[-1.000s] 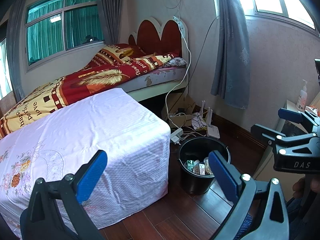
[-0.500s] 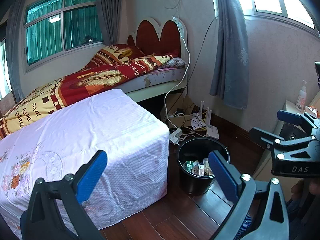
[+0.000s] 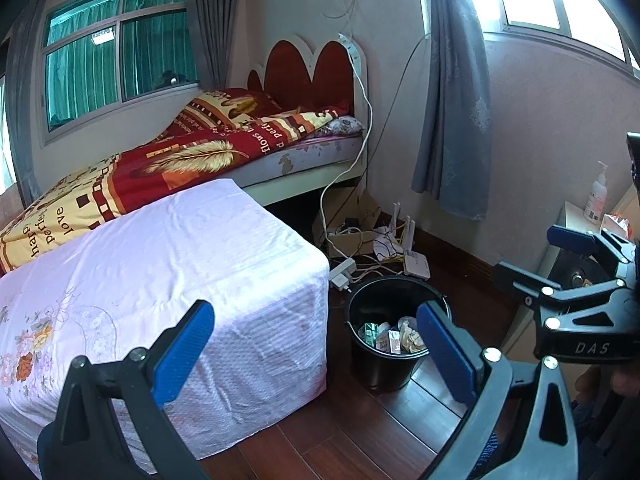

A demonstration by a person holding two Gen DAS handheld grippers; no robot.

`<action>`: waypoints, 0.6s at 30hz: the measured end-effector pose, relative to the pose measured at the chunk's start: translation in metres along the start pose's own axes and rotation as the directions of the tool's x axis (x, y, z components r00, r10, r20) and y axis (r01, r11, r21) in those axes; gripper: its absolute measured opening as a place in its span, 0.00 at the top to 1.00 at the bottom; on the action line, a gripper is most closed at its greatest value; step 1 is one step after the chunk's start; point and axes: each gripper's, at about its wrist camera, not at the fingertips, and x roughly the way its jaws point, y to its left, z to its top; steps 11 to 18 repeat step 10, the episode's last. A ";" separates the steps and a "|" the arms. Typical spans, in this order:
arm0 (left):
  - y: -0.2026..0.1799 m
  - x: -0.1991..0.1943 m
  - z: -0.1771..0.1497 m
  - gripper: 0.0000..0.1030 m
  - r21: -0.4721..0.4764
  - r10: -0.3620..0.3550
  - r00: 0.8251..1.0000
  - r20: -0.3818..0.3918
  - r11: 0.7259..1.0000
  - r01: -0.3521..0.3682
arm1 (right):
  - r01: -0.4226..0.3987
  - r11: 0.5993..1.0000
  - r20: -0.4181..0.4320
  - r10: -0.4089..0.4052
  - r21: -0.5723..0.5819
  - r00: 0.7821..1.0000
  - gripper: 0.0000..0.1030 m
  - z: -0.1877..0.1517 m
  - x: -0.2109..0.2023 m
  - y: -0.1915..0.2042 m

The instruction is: Collect trash

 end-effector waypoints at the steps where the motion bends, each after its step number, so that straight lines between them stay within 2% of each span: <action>1: 0.001 0.000 0.000 0.01 -0.001 -0.003 1.000 0.003 1.000 0.003 | 0.000 1.000 -0.001 0.000 -0.001 1.000 0.00 0.000 0.000 0.000; 6: -0.002 0.004 -0.001 0.01 0.005 -0.063 0.998 -0.012 0.998 0.063 | 0.000 1.000 -0.001 0.000 -0.003 1.000 0.00 0.001 -0.001 -0.002; 18: 0.000 0.003 -0.003 0.01 -0.009 -0.064 0.998 -0.016 0.998 0.064 | 0.002 1.000 -0.005 -0.002 -0.002 1.000 0.00 0.002 -0.001 -0.003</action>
